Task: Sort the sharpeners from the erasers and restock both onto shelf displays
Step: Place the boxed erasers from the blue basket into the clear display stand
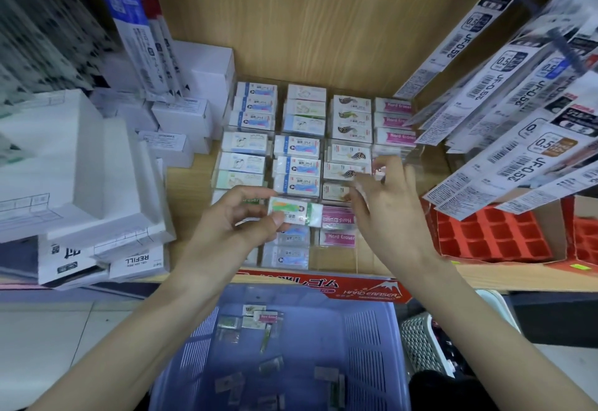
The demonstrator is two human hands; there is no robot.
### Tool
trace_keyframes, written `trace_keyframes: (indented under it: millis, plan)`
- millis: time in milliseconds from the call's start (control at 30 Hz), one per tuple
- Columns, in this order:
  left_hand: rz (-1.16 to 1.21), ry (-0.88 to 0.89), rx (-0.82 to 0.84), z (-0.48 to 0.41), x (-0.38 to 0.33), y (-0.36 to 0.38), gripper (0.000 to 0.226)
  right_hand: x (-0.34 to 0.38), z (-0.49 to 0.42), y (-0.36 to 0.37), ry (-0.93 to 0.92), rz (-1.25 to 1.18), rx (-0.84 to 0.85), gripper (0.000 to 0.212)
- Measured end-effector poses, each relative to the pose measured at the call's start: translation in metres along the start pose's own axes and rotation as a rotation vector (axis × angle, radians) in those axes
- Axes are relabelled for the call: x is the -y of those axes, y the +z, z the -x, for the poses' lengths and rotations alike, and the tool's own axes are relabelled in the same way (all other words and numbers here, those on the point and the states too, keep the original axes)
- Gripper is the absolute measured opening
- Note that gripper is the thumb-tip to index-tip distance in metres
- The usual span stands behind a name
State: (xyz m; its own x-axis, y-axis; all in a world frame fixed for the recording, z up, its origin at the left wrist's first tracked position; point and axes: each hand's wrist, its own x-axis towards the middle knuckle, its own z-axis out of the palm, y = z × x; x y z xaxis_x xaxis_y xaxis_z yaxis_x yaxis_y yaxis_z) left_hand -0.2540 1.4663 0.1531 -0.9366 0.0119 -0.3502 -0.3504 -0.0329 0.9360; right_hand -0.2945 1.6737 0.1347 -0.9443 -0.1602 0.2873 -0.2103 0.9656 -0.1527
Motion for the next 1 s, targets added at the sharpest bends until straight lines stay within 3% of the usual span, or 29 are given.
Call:
trace_keyframes:
  millis: [67, 167, 233, 367, 500, 700, 800, 900, 1000]
  plan:
    - [0.055, -0.045, -0.001, -0.001, 0.001, 0.001, 0.022, 0.009, 0.003, -0.017, 0.031, -0.279, 0.033, 0.019]
    - [0.11, -0.084, -0.008, 0.0, 0.004, 0.004, 0.022, 0.027, 0.014, -0.043, 0.218, -0.869, 0.374, 0.024]
    - [0.138, -0.088, -0.015, 0.001, 0.005, 0.006, 0.024, 0.036, 0.024, -0.046, 0.355, -1.128, 0.519, 0.032]
    - [-0.056, -0.032, 0.008, 0.008, 0.008, 0.01, 0.04, 0.048, 0.038, -0.04, 0.613, -1.483, 0.452, 0.03]
    - [-0.175, 0.03, 0.113, 0.015, 0.013, 0.013, 0.027, 0.049, 0.043, -0.036, 0.607, -1.463, 0.369, 0.021]
    - [-0.211, 0.003, 0.438, 0.029, 0.013, 0.007, 0.034, 0.05, 0.047, -0.035, 0.561, -1.423, 0.492, 0.016]
    - [-0.193, -0.035, 0.346, 0.029, 0.008, 0.002, 0.034, 0.046, 0.047, -0.038, 0.437, -1.281, 0.594, 0.023]
    - [-0.187, -0.05, 0.338, 0.028, 0.009, -0.004, 0.016, 0.048, 0.047, -0.037, 0.419, -1.276, 0.615, 0.014]
    - [-0.195, -0.026, 0.289, 0.026, 0.015, -0.008, 0.017, 0.048, 0.048, -0.034, 0.376, -1.226, 0.624, 0.009]
